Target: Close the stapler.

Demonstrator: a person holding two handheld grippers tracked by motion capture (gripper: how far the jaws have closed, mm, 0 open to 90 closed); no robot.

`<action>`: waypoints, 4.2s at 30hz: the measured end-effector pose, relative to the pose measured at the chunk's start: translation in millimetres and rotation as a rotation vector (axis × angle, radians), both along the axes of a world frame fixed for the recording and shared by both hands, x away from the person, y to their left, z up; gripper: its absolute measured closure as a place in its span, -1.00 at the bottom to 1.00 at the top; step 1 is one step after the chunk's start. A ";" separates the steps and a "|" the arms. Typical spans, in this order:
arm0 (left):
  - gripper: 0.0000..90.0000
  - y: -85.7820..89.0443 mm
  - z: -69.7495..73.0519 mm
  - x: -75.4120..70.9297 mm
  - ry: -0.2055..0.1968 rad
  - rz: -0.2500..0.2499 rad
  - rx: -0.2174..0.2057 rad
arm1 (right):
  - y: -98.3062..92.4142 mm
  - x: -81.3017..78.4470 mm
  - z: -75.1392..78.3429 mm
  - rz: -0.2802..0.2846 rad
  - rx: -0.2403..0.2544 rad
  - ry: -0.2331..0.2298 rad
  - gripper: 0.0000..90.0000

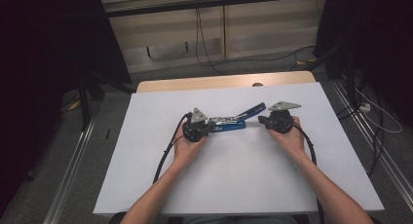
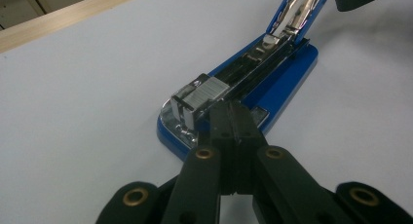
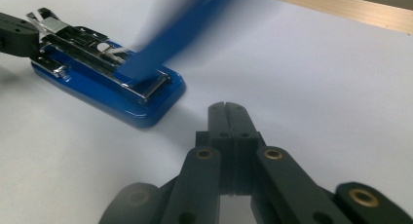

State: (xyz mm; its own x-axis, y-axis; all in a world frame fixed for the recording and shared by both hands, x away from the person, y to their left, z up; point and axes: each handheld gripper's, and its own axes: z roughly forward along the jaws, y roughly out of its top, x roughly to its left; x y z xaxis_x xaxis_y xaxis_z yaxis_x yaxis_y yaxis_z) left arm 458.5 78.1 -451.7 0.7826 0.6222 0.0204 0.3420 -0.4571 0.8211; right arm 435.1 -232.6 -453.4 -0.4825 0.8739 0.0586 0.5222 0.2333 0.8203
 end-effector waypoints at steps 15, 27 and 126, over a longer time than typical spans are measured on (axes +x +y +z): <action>0.97 1.1 0.3 0.0 0.010 0.009 -0.006 | 3.1 -3.0 1.9 0.011 0.030 -0.017 0.99; 0.90 1.8 0.8 -2.8 0.015 0.010 -0.009 | 6.1 -6.7 1.0 0.026 0.071 -0.008 0.72; -0.91 141.4 29.6 -129.6 -0.097 0.247 -0.094 | -51.3 -142.6 23.0 -0.167 0.045 -0.154 -0.92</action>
